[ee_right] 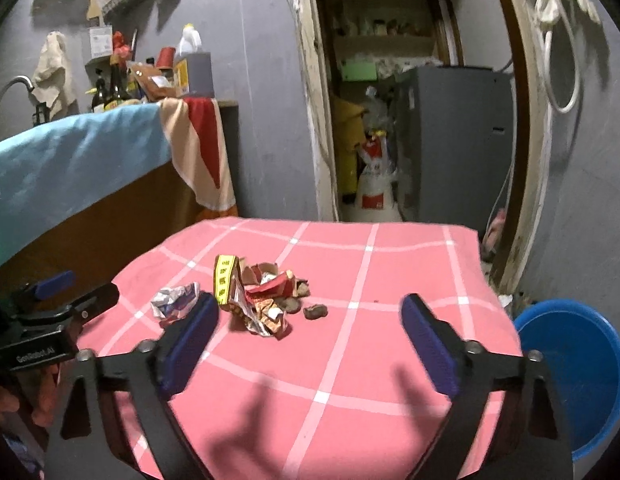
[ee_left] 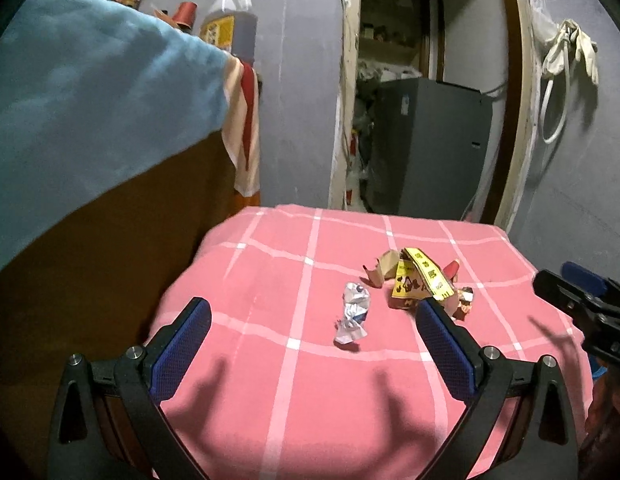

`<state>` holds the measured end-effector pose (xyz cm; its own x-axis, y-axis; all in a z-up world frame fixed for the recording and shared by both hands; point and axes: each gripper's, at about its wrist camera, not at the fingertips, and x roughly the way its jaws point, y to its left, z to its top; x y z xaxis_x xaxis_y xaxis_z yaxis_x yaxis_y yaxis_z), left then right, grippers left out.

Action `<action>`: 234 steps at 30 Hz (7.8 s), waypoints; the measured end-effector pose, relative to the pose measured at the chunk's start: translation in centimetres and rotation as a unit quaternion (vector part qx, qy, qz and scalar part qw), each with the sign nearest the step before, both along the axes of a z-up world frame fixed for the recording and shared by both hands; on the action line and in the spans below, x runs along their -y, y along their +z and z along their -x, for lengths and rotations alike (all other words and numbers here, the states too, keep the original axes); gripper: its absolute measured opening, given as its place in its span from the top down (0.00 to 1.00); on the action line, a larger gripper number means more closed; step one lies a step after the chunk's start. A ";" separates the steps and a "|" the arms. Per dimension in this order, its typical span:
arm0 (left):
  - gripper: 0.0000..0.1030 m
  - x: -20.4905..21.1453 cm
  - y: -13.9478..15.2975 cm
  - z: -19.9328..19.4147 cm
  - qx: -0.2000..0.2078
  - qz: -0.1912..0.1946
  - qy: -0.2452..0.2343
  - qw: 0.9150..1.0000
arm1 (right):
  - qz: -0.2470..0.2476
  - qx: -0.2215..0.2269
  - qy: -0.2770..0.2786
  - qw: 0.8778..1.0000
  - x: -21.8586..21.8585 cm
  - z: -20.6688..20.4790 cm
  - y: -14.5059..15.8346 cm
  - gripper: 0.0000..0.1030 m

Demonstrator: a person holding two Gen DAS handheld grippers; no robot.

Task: Collect trash
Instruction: 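Lower the left gripper onto the white foil wrapper and close it, then grasp the red wrapper with the right gripper while the left holds the foil, then carry the foil and red wrappers over the blue basin, then open both grippers to drop the wrappers into the basin, then move both open grippers back over the remaining trash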

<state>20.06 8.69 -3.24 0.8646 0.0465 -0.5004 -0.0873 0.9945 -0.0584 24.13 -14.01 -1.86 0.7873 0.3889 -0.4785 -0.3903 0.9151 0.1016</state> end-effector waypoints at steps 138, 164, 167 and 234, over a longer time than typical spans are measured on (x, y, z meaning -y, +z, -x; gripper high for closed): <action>0.94 31.9 4.4 -7.3 -0.013 0.095 -0.305 0.948 | -0.034 0.035 -0.222 0.974 24.8 4.5 3.2 0.76; 0.59 28.7 0.8 -10.3 -0.085 0.130 -0.261 0.953 | -0.058 -0.020 -0.241 0.969 25.6 1.6 0.5 0.53; 0.57 27.2 2.4 -9.4 -0.063 0.133 -0.255 0.956 | -0.056 0.004 -0.237 0.970 24.9 2.2 2.0 0.51; 0.03 2.7 1.8 2.0 0.068 0.007 -0.022 0.997 | -0.031 0.103 -0.001 0.994 2.4 3.1 2.4 0.00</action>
